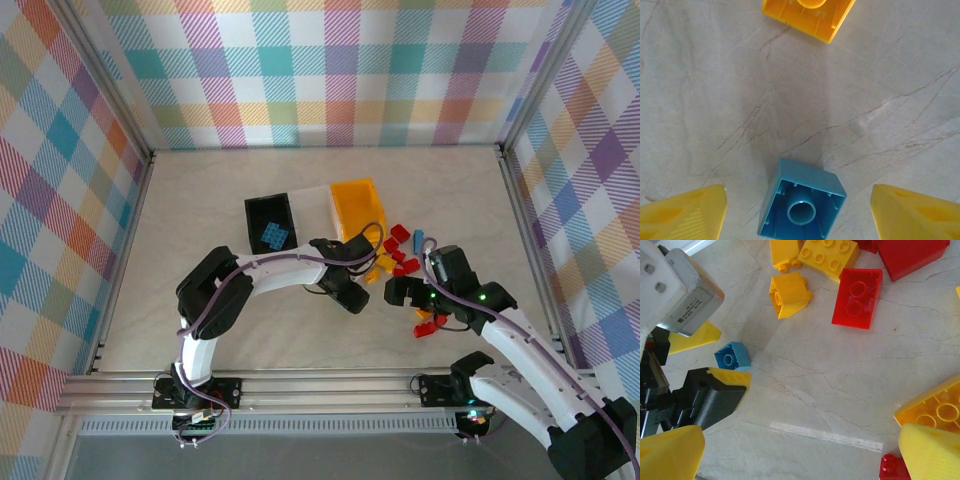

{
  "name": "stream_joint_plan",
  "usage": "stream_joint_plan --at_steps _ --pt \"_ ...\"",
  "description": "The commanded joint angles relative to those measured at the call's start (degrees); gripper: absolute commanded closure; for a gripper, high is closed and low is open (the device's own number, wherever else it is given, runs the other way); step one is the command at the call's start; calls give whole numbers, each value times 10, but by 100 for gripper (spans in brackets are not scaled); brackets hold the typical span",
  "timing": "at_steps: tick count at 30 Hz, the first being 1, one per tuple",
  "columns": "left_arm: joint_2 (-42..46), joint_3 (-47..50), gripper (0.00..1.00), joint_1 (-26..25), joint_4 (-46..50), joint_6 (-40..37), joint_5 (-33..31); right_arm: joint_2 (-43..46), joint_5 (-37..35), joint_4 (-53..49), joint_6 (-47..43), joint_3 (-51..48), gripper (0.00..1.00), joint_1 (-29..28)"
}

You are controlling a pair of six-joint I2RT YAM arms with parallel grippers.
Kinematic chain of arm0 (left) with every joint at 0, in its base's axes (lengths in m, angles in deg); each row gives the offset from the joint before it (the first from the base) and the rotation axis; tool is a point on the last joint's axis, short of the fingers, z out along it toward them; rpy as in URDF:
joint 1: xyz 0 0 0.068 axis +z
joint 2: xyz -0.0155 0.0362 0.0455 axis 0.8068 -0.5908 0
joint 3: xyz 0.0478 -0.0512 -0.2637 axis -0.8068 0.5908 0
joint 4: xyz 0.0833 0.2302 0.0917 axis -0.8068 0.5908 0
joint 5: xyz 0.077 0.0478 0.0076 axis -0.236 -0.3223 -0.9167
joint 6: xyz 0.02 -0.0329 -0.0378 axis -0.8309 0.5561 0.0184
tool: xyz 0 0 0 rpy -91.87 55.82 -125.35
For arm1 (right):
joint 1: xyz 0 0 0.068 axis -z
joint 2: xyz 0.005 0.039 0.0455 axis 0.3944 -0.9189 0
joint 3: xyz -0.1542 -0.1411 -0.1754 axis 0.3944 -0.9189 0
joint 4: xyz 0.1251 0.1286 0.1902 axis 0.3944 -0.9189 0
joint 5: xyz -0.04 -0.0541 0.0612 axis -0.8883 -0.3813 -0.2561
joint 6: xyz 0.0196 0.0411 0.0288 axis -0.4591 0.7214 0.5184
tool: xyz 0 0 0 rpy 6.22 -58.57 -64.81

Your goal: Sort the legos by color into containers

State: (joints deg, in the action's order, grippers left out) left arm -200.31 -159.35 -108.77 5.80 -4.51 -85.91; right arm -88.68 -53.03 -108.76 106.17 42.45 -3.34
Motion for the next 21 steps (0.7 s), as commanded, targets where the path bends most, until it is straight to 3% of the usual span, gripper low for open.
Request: stream_joint_plan --at_steps 1,21 --pt "-6 -3 25 7 1 -10 -2 -4 4 5 11 8 0 4" --pt "-31 -6 41 13 -7 -12 -12 -28 20 35 18 -4 0 3"
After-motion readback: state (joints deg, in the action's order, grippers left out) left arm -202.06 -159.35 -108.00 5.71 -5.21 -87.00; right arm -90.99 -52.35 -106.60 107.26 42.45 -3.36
